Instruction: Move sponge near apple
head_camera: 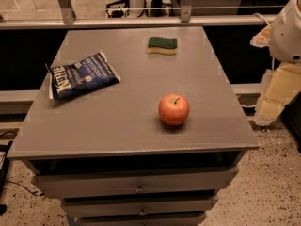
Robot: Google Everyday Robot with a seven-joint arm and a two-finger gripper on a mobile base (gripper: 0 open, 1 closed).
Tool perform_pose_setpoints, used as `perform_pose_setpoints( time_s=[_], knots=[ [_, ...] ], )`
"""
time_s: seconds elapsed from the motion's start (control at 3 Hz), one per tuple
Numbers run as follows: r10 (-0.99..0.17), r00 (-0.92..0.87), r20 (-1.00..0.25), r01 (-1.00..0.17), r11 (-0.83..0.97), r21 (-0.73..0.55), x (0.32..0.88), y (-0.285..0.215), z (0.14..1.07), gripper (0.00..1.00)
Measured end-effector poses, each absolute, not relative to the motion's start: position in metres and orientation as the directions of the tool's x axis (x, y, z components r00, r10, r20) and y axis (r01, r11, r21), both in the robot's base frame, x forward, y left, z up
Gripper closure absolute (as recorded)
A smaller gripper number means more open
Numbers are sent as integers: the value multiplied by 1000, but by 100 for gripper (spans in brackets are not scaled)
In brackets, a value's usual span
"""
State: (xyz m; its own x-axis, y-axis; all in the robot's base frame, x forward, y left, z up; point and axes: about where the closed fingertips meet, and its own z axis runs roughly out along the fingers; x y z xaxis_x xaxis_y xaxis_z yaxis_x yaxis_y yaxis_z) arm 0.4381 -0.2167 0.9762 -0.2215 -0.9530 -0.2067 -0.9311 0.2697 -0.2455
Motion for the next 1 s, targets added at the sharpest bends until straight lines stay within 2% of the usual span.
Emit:
perform_pose_setpoints(
  time_s=[0.33,1.0],
  knots=[
    [-953,-221,-207,-931,270,-246,438,-217,976,0],
    [-920,-38,-391,-937,169,-306,538,-166,978,0]
  ],
)
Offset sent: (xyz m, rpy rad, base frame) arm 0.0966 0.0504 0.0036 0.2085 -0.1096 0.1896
